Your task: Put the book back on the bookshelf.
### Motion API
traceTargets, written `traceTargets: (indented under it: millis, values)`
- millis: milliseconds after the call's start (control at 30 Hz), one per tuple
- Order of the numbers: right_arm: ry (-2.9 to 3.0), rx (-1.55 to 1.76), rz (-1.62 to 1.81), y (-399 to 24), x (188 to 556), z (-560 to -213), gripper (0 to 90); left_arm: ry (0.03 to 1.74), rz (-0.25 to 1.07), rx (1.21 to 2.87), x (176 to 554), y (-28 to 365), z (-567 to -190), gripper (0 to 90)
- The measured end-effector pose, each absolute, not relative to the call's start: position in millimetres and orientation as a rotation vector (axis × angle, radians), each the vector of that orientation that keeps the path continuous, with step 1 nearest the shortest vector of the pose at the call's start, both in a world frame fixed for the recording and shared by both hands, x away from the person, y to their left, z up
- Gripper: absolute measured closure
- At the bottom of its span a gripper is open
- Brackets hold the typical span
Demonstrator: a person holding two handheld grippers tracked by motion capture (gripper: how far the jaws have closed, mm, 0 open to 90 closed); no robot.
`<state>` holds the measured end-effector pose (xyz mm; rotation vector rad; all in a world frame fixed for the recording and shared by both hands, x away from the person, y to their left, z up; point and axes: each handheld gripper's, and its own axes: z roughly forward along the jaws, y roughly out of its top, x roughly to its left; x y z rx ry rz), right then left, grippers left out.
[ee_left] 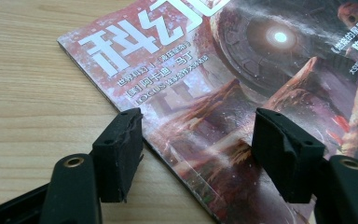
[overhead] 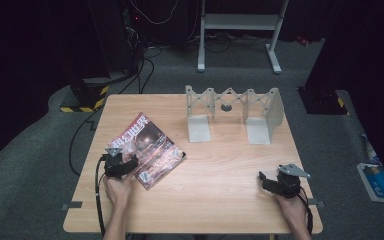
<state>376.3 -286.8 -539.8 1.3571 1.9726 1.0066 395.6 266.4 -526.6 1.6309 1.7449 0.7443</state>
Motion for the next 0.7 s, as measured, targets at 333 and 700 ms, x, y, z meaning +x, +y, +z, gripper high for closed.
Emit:
traceTargets:
  millis: [333, 700]
  values:
    - [2.026, 1.332, 1.006, -287, 374, -537, 16.5, 1.722, 0.697, 1.638, 390, 263, -527, 35.3]
    - [2.067, 1.257, 0.969, -290, 367, -533, 22.0, 1.704, 0.691, 1.658, 383, 257, -526, 39.0]
